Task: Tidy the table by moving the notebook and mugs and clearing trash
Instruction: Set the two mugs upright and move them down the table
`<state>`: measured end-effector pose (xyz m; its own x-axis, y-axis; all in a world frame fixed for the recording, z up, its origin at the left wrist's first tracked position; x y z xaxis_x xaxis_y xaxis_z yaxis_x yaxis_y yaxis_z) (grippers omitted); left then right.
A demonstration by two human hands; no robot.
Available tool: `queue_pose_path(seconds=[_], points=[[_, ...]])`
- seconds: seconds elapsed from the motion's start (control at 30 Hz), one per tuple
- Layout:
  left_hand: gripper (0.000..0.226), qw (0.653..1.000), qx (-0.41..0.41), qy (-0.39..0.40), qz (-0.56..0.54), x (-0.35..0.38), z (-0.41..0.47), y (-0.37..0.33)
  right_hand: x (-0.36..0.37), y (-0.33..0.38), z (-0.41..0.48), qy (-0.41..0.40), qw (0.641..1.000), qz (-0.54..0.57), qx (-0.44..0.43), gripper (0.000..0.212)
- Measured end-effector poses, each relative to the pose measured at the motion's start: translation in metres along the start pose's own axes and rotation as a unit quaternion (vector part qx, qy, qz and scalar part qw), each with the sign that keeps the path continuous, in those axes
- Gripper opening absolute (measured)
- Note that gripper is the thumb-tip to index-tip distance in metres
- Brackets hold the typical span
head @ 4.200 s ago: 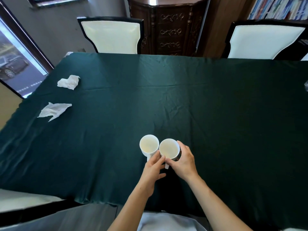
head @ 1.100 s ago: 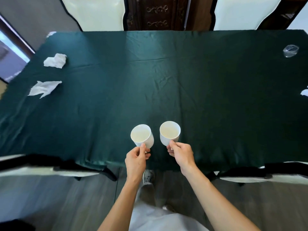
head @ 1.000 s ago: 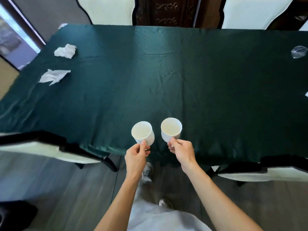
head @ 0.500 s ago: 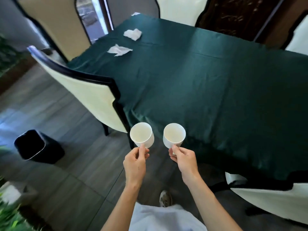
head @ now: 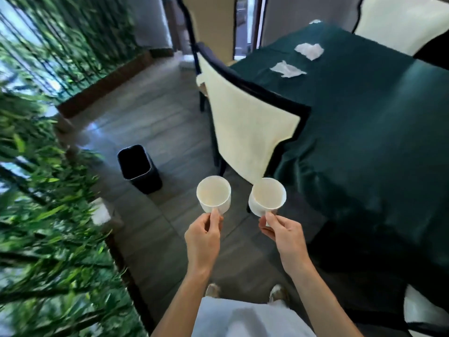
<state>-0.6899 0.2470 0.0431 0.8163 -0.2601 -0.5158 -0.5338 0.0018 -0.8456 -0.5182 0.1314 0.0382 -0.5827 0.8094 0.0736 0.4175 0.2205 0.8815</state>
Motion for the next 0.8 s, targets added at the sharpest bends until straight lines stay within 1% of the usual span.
queue_pose_path(seconds=[0.17, 0.3, 0.53, 0.67, 0.8], points=[[0.035, 0.998, -0.004, -0.051, 0.024, -0.069, 0.031, 0.021, 0.08, 0.0, -0.005, 0.049, 0.999, -0.011, -0.008, 0.032], [0.038, 0.996, -0.007, -0.088, 0.016, -0.097, 0.059, 0.022, 0.13, 0.015, -0.001, 0.083, 0.996, -0.01, -0.017, 0.03], [0.035, 0.992, -0.006, -0.114, -0.052, -0.115, 0.117, 0.008, 0.188, 0.065, 0.033, 0.126, 0.99, -0.002, -0.068, 0.03], [0.038, 0.989, 0.013, -0.126, -0.075, -0.118, 0.167, -0.02, 0.214, 0.105, 0.071, 0.139, 0.986, -0.006, -0.094, 0.028], [0.034, 0.987, 0.026, -0.13, -0.093, -0.118, 0.226, -0.054, 0.238, 0.151, 0.111, 0.134, 0.982, -0.015, -0.132, 0.024]])
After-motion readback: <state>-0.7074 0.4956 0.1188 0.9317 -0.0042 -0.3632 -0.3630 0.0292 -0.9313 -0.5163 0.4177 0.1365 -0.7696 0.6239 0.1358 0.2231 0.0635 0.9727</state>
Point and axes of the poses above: each hand's wrist, its own z-axis towards the middle knuckle, its own x-axis out of the palm, y = z × x, the point moved 3 cm from there along z, towards the middle knuckle, and after that the axes turned 7 degrees about z, right-handed, at the moved point
